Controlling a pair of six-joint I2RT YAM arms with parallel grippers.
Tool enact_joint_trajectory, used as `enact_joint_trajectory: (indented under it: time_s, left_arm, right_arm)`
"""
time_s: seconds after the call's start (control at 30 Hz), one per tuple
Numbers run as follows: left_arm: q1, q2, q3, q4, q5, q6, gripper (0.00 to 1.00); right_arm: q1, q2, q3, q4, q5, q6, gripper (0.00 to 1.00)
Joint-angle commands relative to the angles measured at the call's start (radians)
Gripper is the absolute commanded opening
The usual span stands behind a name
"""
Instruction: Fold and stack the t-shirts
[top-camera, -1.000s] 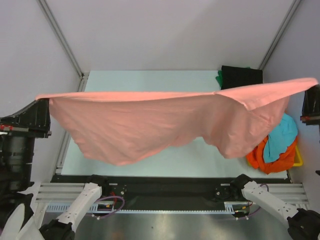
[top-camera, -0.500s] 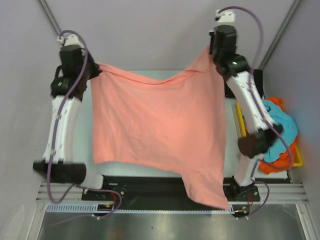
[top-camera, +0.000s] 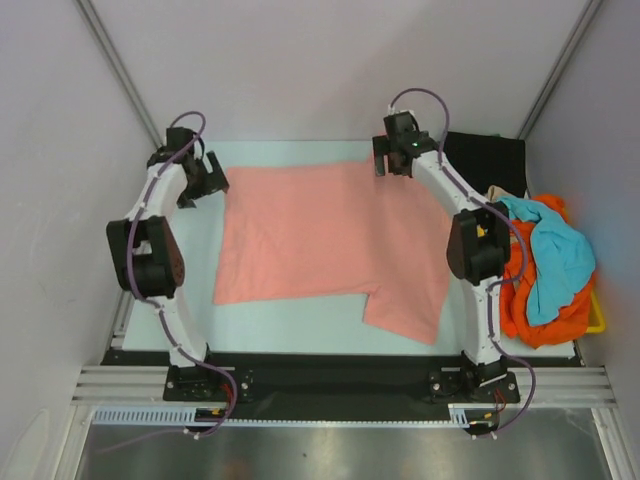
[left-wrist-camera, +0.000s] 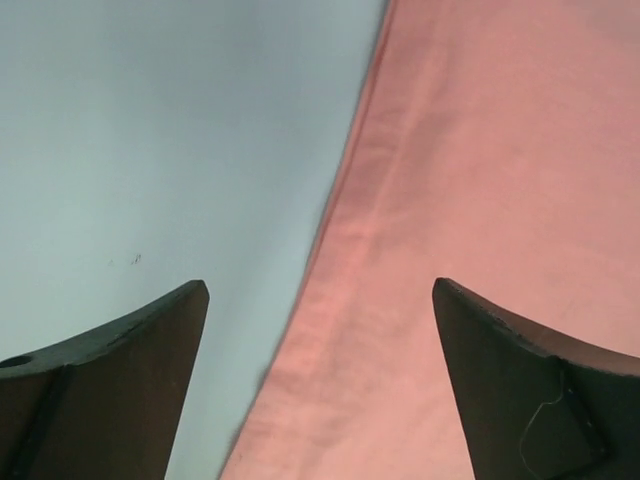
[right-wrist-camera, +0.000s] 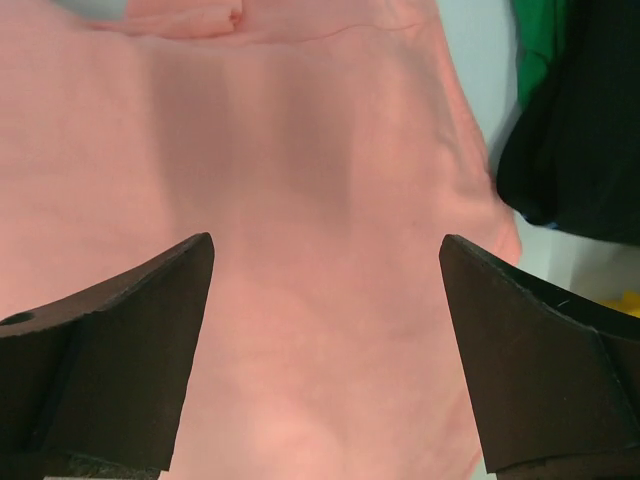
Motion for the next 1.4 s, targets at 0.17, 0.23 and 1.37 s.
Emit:
enact_joint_trajectory:
  time_s: [0.17,0.23,1.37]
  left_arm:
    - [-0.013,-0.482,-0.417,0.230,0.032,-0.091,0.99]
    - [-0.014,-0.605,-0.578,0.276,0.032,-0.137,0.98]
    - [-0.039,-1.202,-1.378,0.395,-0.078,-0.491,0.81]
  right_arm:
    - [-0.021,-0.359,-0.285,0.170,-0.179,0.219,1.00]
    - [-0.020,-0.402,-0.411,0.186,-0.189,0.243,1.00]
    - [0.029,-1.332,-1.406,0.157,-0.147,0.616,1.00]
